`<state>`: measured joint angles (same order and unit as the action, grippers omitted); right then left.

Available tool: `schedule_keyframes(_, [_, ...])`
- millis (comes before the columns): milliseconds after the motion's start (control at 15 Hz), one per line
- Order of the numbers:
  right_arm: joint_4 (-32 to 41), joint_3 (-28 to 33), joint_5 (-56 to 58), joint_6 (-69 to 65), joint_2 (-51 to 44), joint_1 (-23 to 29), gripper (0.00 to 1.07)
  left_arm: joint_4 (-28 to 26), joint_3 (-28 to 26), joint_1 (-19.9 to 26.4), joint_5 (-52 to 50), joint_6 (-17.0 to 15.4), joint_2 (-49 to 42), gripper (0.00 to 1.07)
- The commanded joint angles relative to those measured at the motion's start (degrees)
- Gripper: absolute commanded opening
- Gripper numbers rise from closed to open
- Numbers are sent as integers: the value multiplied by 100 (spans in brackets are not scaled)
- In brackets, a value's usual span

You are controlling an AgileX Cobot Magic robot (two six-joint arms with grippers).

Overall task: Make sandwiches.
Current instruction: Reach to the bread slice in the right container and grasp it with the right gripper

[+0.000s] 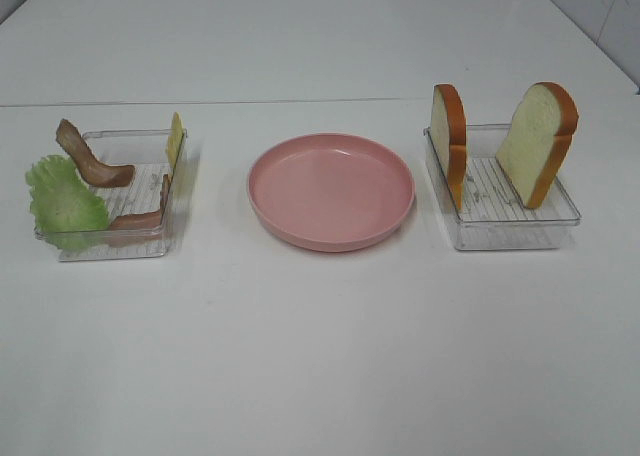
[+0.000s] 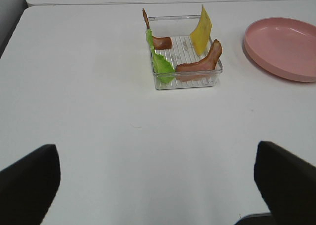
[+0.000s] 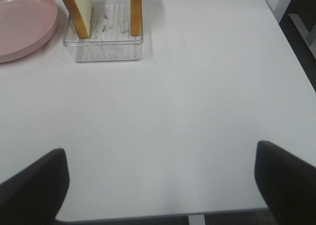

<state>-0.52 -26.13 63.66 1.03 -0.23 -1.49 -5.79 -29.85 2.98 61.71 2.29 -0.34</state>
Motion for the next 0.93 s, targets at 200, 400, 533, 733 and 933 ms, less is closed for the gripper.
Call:
schedule_keyframes(200, [-11,23,-63,29,-120,-6,99,-17,17,-17,-11,-11,-126,101])
schedule_keyframes(400, [-11,23,-63,29,-120,-6,99,-17,17,-17,-11,-11,-126,101])
schedule_keyframes(533, [-11,23,-63,29,-120,-6,99,-17,17,-17,-11,-11,-126,101])
schedule_keyframes(733, [424,-407,86,40,1283,-6,99,-17,17,-17,-11,-11,-126,101])
schedule_keyframes(933, [951,-1587,160,229,3856,-6,99,-17,17,-17,-11,-11,-126,101])
